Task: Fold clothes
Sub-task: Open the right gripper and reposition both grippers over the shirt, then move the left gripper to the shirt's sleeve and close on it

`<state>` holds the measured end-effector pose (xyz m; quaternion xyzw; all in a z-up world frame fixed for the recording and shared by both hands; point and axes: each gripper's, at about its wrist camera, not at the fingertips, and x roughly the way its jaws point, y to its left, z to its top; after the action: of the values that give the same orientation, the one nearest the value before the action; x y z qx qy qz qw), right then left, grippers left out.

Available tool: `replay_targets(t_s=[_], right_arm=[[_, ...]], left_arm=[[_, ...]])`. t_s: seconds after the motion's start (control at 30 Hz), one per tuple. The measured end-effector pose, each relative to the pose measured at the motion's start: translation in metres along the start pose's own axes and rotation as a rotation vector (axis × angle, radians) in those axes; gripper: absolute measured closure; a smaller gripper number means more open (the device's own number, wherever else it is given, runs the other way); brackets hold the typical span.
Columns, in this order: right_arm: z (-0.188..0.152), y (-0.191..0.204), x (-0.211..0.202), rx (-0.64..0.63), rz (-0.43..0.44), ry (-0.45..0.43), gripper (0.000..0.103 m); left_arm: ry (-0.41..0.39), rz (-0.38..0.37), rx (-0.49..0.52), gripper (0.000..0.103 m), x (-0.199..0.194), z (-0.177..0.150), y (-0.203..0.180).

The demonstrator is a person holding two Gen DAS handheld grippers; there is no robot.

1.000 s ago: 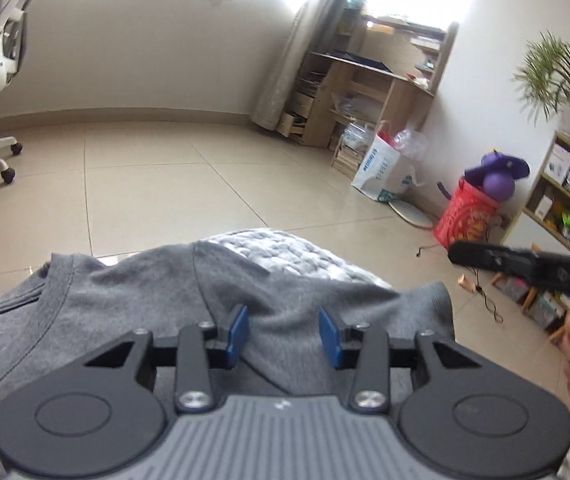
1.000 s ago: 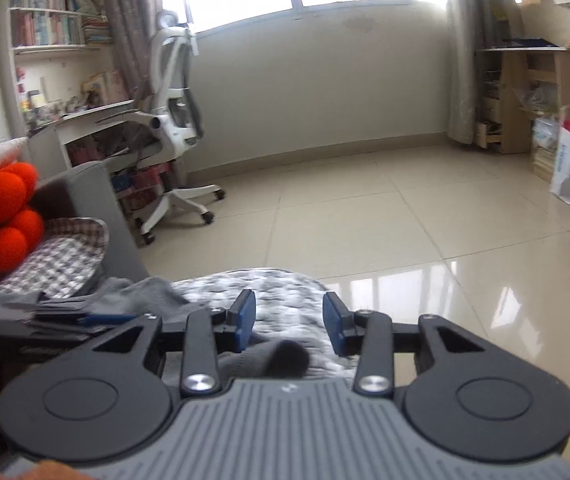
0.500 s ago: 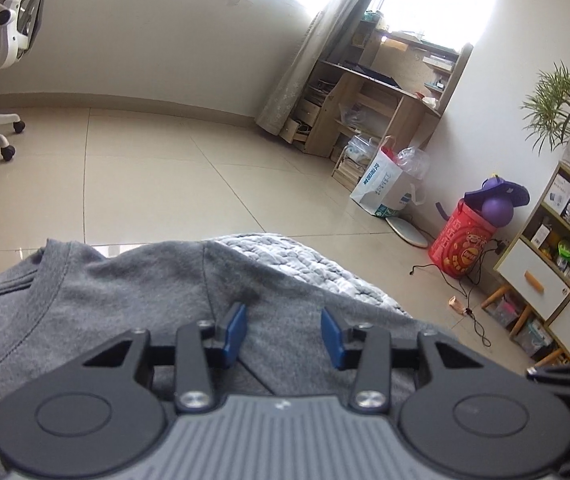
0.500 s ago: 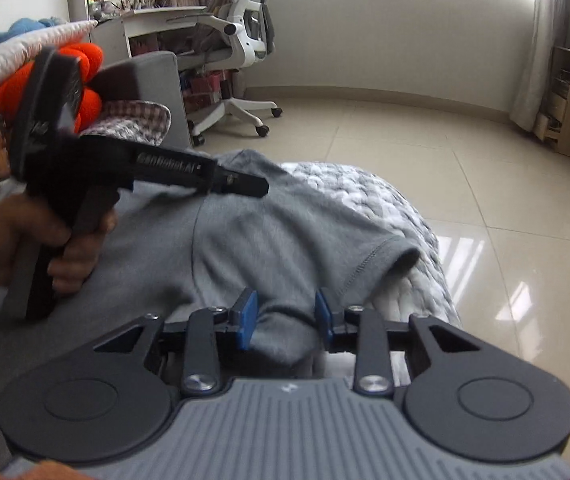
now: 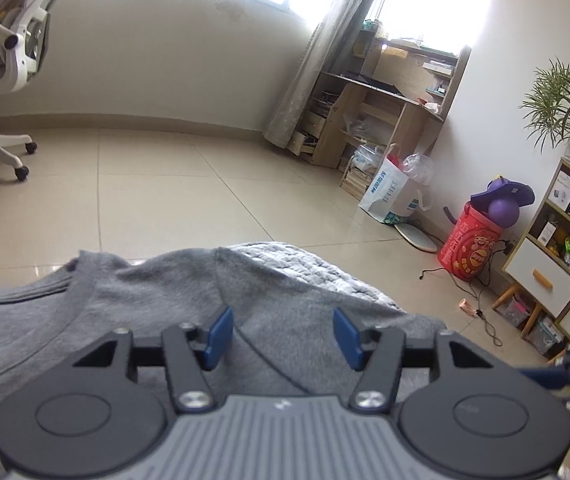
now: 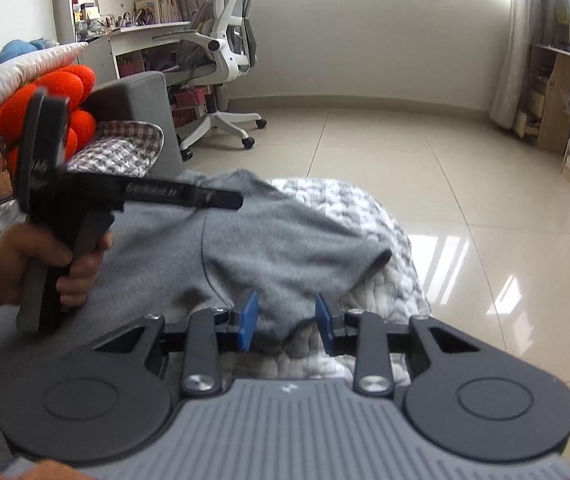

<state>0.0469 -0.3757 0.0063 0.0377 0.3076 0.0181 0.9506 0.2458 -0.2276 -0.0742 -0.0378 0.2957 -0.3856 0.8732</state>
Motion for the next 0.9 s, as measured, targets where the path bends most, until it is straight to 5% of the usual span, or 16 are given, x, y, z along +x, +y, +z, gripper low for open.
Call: replay_targets(t_s=[0.23, 0.43, 0.9], right_arm=[[0.019, 0.020, 0.006, -0.019, 0.016, -0.029, 0.064], [0.036, 0.050, 0.018, -0.030, 0.044, -0.028, 0.062], [0.080, 0.137, 0.041, -0.064, 0.123, -0.030, 0.061]], left_arm=[[-0.006, 0.082, 0.040, 0.044, -0.050, -0.008, 0.020], [0.032, 0.238, 0.003, 0.044, -0.095, -0.013, 0.054], [0.013, 0.354, -0.065, 0.035, -0.198, -0.024, 0.113]])
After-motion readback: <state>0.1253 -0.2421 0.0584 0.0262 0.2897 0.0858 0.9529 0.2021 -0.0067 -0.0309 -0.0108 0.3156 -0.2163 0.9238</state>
